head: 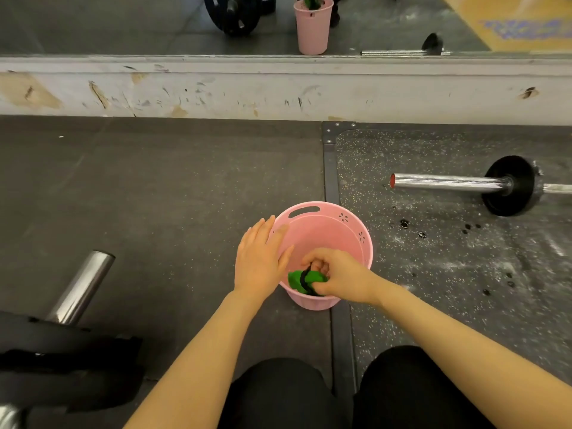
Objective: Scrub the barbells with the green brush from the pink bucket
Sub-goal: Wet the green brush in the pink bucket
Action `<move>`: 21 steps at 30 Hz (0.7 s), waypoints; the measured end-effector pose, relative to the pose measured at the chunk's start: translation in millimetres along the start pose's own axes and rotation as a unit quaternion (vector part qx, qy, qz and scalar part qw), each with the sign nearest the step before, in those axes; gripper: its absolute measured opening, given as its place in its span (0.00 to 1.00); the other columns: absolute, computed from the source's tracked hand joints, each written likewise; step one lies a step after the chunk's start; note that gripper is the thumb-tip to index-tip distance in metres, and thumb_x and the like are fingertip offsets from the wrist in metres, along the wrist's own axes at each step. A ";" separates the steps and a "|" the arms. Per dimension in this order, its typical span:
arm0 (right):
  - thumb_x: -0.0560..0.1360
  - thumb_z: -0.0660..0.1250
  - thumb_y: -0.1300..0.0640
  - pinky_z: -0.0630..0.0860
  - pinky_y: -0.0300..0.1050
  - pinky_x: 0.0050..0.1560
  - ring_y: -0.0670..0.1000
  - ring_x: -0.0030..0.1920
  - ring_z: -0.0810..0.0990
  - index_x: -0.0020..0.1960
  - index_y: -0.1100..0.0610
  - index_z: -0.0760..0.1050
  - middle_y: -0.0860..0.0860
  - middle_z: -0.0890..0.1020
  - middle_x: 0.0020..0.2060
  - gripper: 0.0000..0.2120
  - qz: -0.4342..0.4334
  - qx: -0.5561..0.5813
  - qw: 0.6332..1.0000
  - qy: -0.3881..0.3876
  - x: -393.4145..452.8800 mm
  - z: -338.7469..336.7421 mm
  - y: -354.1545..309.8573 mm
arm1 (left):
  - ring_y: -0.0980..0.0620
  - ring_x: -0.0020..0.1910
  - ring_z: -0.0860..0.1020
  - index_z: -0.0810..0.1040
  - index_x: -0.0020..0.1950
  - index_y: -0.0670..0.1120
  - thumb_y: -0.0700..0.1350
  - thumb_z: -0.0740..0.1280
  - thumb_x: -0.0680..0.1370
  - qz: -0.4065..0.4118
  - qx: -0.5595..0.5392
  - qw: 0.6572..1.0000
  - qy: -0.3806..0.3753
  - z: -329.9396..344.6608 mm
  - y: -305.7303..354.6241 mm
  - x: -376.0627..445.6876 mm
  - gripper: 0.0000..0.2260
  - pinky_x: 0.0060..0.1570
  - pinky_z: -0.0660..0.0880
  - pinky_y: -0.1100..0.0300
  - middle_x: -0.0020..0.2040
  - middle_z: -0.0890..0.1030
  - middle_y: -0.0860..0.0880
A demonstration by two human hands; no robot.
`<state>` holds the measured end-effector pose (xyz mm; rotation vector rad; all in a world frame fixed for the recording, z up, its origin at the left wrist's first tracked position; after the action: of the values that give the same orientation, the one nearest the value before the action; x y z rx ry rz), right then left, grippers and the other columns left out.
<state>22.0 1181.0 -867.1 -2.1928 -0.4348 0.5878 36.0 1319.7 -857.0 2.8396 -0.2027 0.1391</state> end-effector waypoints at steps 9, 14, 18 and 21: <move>0.73 0.73 0.49 0.67 0.39 0.37 0.47 0.33 0.68 0.45 0.67 0.78 0.51 0.72 0.32 0.19 0.045 0.036 0.993 -0.104 -3.0 24.6 13.3 | 0.38 0.67 0.72 0.75 0.66 0.43 0.49 0.68 0.77 0.014 0.000 0.999 0.049 -12.3 -2.0 -18.2 0.19 0.66 0.66 0.42 0.68 0.74 0.40; 0.73 0.73 0.58 0.70 0.34 0.39 0.41 0.34 0.74 0.42 0.58 0.83 0.49 0.80 0.34 0.03 0.019 0.031 0.995 -0.093 3.1 24.5 15.6 | 0.38 0.65 0.73 0.76 0.65 0.43 0.48 0.68 0.77 0.016 0.001 0.998 0.054 -10.2 -0.9 -22.7 0.18 0.65 0.67 0.41 0.67 0.75 0.40; 0.69 0.77 0.54 0.68 0.34 0.43 0.41 0.41 0.72 0.39 0.46 0.74 0.43 0.75 0.41 0.11 0.016 -0.009 0.997 -0.081 8.6 26.9 23.9 | 0.39 0.66 0.72 0.76 0.65 0.44 0.49 0.67 0.78 0.019 -0.003 0.999 0.049 -8.7 2.0 -22.8 0.18 0.66 0.67 0.41 0.67 0.74 0.40; 0.69 0.77 0.52 0.72 0.43 0.46 0.48 0.43 0.73 0.44 0.51 0.70 0.49 0.76 0.43 0.15 0.045 -0.013 0.992 -0.116 11.6 37.7 30.3 | 0.41 0.69 0.69 0.74 0.68 0.45 0.50 0.65 0.79 0.016 0.001 0.999 0.035 -7.1 2.2 -21.8 0.18 0.69 0.64 0.43 0.70 0.72 0.42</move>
<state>14.5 1191.4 -915.2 -2.1847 -0.4691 0.8973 13.6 1322.5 -852.1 2.8290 -0.2340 0.2447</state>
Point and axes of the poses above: each hand's wrist, its own x-axis towards the middle knuckle, its own z-axis out of the palm, y = z × x, the point moved 8 cm from there along x, towards the middle knuckle
